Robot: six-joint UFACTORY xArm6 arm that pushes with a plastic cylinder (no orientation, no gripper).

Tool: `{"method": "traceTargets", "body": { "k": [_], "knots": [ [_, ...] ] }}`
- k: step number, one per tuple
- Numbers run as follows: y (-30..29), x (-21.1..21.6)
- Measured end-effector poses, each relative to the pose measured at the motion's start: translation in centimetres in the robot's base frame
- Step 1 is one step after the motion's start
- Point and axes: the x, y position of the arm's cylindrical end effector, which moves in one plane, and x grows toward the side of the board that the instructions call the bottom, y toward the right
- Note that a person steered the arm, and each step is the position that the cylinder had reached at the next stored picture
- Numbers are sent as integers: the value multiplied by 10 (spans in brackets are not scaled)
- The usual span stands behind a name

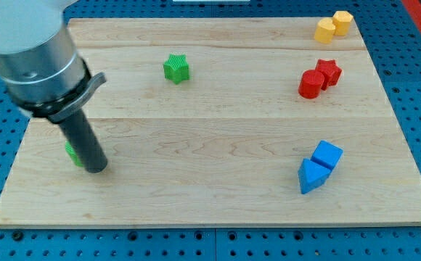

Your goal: Place the green star top left to the green circle

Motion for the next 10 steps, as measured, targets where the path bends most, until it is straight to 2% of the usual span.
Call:
{"method": "traceTargets", "body": {
  "k": [1, 2, 3, 4, 6, 7, 8, 9, 10],
  "knots": [
    [43, -49],
    [151, -109],
    [196, -184],
    [128, -210],
    [-17, -156],
    [-27, -202],
    [-48, -167],
    [-43, -115],
    [-49, -120]
  ]
}}
